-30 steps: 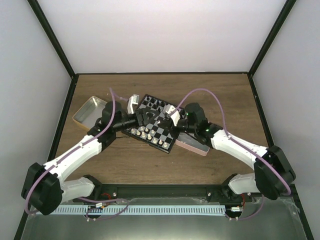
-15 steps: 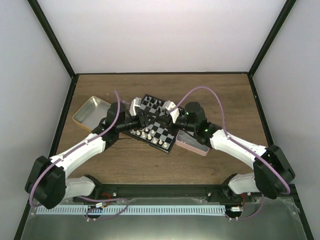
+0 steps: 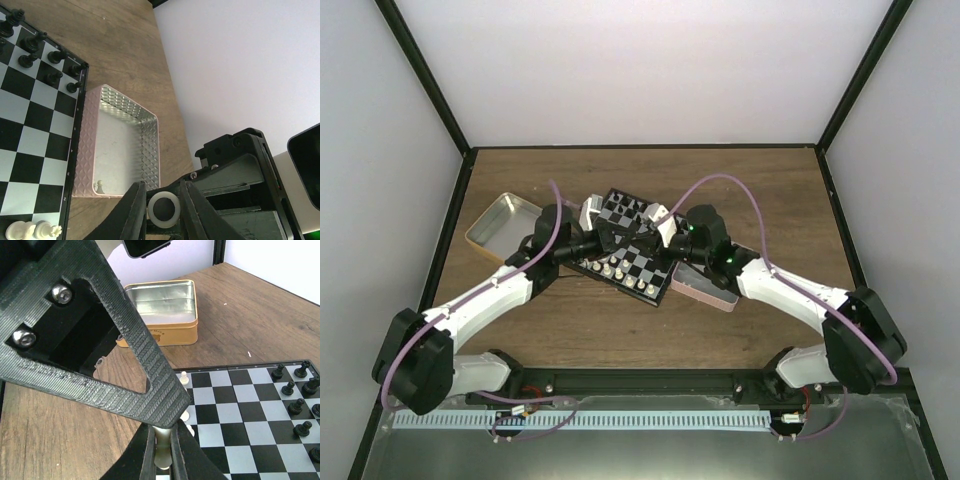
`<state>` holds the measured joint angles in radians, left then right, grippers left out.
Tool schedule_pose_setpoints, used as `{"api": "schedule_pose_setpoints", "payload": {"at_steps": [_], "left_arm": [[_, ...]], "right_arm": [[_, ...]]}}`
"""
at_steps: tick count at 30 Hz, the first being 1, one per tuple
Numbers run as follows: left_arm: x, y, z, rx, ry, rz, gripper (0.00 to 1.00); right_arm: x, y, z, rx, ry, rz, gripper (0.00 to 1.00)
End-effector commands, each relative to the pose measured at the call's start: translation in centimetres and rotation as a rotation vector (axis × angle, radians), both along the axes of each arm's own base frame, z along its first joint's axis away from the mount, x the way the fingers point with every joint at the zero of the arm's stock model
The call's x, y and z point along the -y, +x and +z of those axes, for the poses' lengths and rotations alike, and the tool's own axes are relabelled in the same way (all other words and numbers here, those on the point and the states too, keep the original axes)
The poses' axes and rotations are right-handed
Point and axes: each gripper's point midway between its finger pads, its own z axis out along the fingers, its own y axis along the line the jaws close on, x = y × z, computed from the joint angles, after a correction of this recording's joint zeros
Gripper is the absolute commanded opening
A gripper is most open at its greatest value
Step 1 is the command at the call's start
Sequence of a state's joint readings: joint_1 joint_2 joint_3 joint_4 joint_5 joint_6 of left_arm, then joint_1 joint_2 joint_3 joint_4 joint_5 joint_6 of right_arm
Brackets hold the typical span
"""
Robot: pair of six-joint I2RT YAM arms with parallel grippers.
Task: Set up the chess pieces on the board
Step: Place the chess piece on the chessboard.
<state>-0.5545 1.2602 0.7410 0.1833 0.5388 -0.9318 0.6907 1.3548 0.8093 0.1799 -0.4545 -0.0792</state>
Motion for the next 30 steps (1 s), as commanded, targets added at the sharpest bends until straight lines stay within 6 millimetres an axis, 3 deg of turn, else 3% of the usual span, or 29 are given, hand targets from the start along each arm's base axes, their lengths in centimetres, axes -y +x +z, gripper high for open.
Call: {"api": "schedule_pose_setpoints", "payload": {"at_steps": [1,4,8,11,21,26,30], "left_arm": [[0.7,-0.9,0.7,0.011,-0.029,-0.053,0.12],[0.7,-0.9,0.9,0.008,-0.037,-0.056,0.12],[0.8,-1.1,0.9,-0.014,-0.049,-0.062,0.28],[1.1,-1.3,1.5,-0.021,-0.082,-0.081,0.29],[1.5,-1.7,2.2,-0.030,-0.114,-0.108,0.11],[1.2,-1.5,2.4,-0.011,-0.108,-0.087,0.10],[0.8,-1.0,2.0,-0.012,-0.092,-0.057,0.10]], "right_arm": [[-1.1,0.7,2.7,0.029,0.055,-0.005,0.05],[-1.1,0.9,2.7,0.016,0.059,-0.016,0.06],[-1.2,0.8,3.0,0.019,0.077,-0.011,0.03],[-1.3,0.6,3.0,0.025,0.078,0.002,0.03],[-2.1,0.8,2.0,0.017,0.030,0.002,0.03],[-1.8,1.1,2.2,-0.021,0.043,-0.040,0.22],[-1.4,0.5,2.9,-0.051,0.089,-0.048,0.46]]}}
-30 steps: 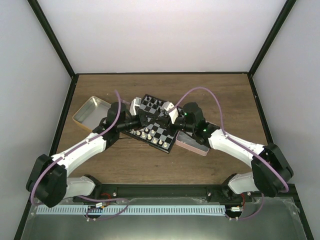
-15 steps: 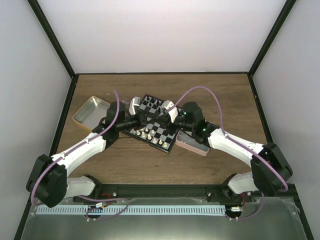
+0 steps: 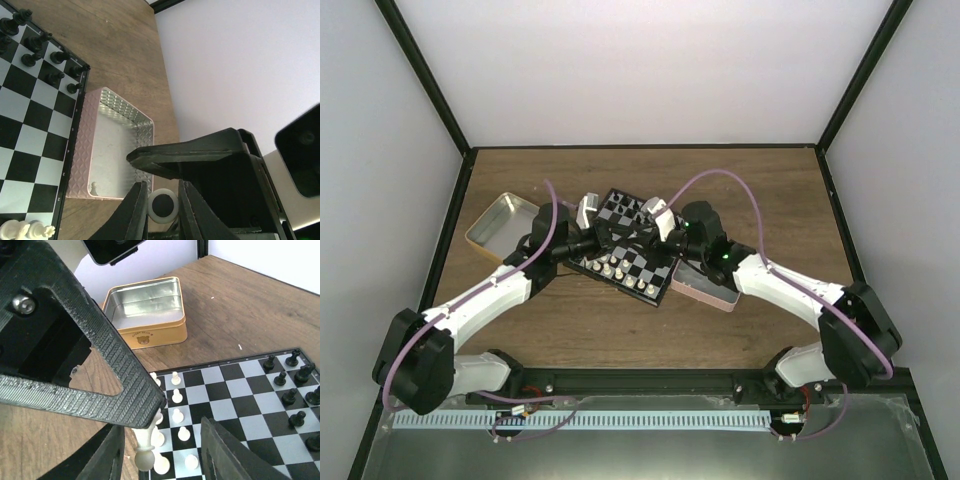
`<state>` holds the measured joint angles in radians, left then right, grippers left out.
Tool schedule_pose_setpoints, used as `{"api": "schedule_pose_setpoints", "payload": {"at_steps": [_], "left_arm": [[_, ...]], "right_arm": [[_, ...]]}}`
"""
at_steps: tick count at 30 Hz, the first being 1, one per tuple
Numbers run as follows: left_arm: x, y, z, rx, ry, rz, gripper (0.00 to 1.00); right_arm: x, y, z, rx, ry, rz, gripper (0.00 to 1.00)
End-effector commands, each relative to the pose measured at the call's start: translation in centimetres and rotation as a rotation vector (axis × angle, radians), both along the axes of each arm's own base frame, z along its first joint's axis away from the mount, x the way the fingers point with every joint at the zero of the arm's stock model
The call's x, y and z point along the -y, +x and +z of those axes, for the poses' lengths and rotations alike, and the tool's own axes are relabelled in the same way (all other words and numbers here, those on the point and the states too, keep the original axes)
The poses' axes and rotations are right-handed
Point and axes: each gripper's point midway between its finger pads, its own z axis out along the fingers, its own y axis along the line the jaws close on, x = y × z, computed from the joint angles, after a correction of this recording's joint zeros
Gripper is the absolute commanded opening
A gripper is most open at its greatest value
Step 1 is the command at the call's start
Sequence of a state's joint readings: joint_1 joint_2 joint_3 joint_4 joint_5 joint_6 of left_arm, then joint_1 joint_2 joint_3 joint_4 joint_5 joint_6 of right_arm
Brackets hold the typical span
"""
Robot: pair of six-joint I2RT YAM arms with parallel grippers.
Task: Set up the chess pieces on the board
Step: Place the chess piece on the chessboard.
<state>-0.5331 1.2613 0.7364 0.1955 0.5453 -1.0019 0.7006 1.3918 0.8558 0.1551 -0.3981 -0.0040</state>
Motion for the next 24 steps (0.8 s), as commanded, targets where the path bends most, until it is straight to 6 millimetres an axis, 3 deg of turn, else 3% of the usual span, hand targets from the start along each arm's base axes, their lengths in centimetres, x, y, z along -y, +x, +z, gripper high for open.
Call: {"api": "schedule_pose_setpoints", "payload": {"at_steps": [1,5,12,19,24], "left_arm": [[1.3,-1.4,1.8,0.044,-0.055,-0.084,0.10],[0.8,-0.8,1.7,0.045,-0.048,-0.051,0.10],[0.2,-0.2,1.4,0.029,-0.047,-0.013,0.11],[0.1,-0.3,2.4,0.012,-0.089,-0.005,0.11],[0.0,-0.5,3.4,0.004,-0.130,-0.005,0.11]], "right_arm": [[-0.8,-1.0,3.1,0.014,0.098,0.017,0.50],[0.1,-2.6,3.2,0.003,0.143,0.032,0.60],[1.5,-5.3,5.1,-0.059,0.301,0.044,0.61],[3.3,-2.2,6.6,-0.345,0.537,-0.188,0.61],[2.7,-1.9,7.0,-0.524,0.633,-0.113,0.57]]}}
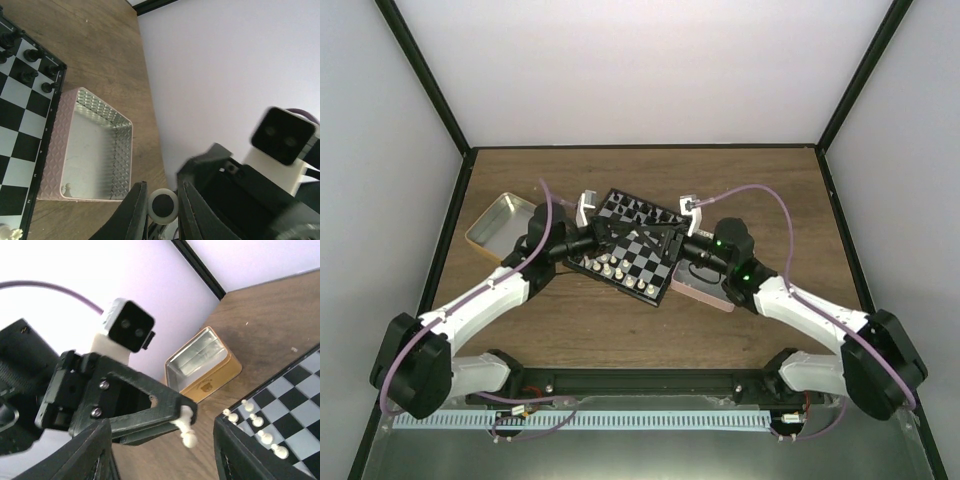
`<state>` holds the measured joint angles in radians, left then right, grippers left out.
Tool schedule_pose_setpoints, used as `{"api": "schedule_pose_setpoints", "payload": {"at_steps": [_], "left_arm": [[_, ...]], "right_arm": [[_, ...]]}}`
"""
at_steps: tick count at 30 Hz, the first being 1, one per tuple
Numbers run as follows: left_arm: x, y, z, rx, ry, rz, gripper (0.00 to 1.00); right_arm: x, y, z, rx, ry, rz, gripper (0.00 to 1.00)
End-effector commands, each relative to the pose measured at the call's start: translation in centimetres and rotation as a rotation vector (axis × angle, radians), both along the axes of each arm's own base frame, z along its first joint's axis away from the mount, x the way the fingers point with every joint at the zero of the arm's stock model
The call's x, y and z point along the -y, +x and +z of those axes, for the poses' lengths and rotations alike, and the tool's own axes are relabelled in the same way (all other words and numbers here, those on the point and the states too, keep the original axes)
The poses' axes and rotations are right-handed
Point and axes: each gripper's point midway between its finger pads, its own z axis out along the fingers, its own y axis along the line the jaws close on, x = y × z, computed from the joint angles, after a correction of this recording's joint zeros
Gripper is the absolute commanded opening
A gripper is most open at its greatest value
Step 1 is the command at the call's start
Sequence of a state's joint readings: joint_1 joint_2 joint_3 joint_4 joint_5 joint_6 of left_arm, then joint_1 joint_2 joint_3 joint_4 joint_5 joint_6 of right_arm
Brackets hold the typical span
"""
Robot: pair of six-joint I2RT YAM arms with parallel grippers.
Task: Set up the chess pieces on the board
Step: Place the chess piece on the chessboard.
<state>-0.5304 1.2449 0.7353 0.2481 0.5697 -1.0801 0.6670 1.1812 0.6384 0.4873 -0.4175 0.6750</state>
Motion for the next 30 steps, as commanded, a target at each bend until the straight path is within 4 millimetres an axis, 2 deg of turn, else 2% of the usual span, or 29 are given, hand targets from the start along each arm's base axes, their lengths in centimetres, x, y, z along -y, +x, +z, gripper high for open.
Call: {"api": "schedule_pose_setpoints", "payload": {"at_steps": [1,7,13,17,30], "left_arm": [[-0.2,-0.3,1.8,0.015,-0.062,-0.003,0.11],[-0.2,-0.4,2.6,0.011,-0.102,-0.007,0.11],[-0.1,-0.5,3.0,0.008,-0.124,-0.014,0.11],[-0.2,-0.5,3.3,0.012,-0.135,-0.016,0.11],[-0.1,-0.9,3.7,0.013,-0.168,-0.037,0.12]], "right_arm": [[-0.8,0.2,1.3,-0.162,0.154,0.068,0.55],[-1.0,-0.5,1.1,-0.214,0.228,0.115,0.48],[-1.4,-0.9,1.3,-0.239,0.282,0.169,0.36],[-1.3,-0.6,1.0,-0.250,0.284,0.147,0.36],[-1.0,0.8,2.6,-0.208,0.323,0.082,0.30]]}}
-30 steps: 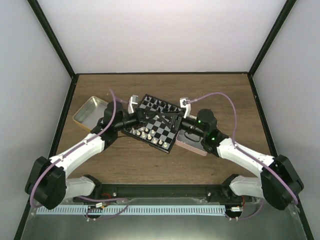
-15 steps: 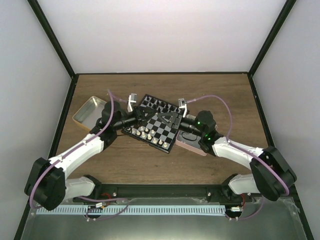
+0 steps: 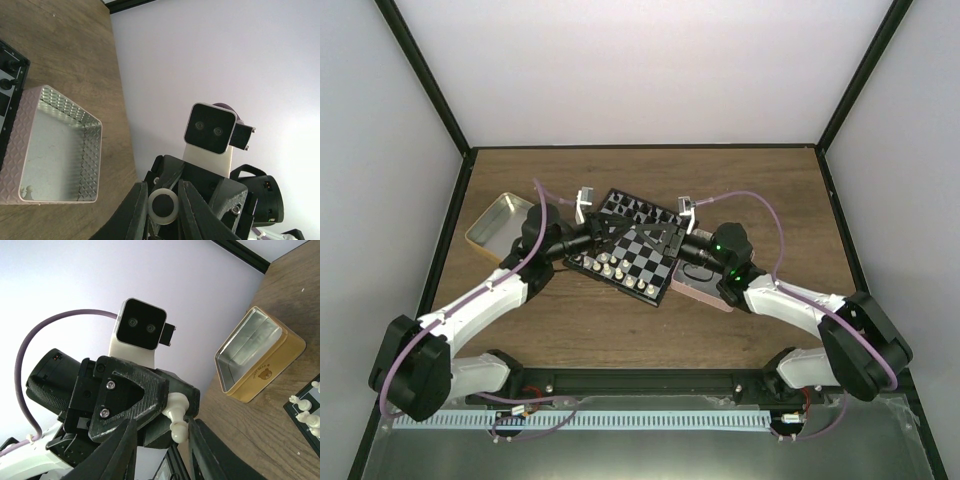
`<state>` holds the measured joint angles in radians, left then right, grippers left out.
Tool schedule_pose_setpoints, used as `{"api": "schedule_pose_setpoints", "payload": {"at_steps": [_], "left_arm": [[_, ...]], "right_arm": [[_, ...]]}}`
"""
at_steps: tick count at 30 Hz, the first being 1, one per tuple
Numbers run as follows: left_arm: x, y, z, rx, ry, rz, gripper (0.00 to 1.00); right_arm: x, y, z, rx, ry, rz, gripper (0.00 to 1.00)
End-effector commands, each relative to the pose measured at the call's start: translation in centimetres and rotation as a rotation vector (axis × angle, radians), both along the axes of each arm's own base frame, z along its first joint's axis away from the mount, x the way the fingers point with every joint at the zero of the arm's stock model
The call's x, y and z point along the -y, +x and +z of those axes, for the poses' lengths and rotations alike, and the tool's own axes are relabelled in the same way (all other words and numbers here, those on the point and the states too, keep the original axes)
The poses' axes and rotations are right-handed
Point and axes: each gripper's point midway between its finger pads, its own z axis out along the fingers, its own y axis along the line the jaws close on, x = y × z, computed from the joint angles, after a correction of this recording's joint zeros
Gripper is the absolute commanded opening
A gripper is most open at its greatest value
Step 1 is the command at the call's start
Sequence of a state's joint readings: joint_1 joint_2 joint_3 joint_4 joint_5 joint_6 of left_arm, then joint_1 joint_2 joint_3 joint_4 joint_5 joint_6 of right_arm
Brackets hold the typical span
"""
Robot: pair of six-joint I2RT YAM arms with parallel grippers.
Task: Set up the chess pieces on the board
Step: Place the chess piece on the chessboard.
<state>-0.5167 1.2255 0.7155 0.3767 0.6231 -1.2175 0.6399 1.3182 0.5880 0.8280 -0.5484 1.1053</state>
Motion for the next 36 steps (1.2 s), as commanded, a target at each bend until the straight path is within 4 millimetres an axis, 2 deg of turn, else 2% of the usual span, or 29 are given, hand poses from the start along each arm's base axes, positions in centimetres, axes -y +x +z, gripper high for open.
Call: {"api": "schedule_pose_setpoints", "payload": {"at_steps": [1,11,21,24,26,29,31,34,36], "left_arm": [[-0.1,-0.6,1.1,0.032,-0.040,-0.019,0.12],[0.0,-0.5,1.5,0.048,-0.054,-0.023,0.12],[0.0,-0.3,0.7,0.038,-0.038,-0.021,0.13],[0.1,-0.4,0.3,0.053,-0.014,-0.028,0.22],[-0.2,-0.2,-0.3,0.057,0.036,-0.015,0.31],[-1.4,0.6,-2.4,0.073,0.175,0.039,0.42],[-3.4,1.6,-4.3,0.059,0.307,0.119,0.49],[-7.1,2.6,-6.3,0.026,0.493,0.216,0.54],[-9.3,3.2,-6.2,0.039,0.569,0.268,0.56]], "right_arm": [[0.1,0.9,2.6,0.056,0.054,-0.046,0.29],[-0.4,0.7,2.0,0.060,0.047,-0.013,0.26],[-0.3,0.8,2.2,0.057,0.043,-0.033,0.06],[-0.5,1.0,2.0,0.048,0.015,-0.032,0.02],[-0.4,1.3,1.0,0.021,-0.036,-0.049,0.01],[-0.2,1.7,-1.2,-0.010,-0.161,-0.067,0.01],[0.1,2.0,-3.6,-0.033,-0.311,-0.075,0.01],[0.8,2.0,-6.7,-0.081,-0.540,-0.057,0.01],[1.6,1.7,-8.6,-0.119,-0.657,-0.049,0.01]]}}
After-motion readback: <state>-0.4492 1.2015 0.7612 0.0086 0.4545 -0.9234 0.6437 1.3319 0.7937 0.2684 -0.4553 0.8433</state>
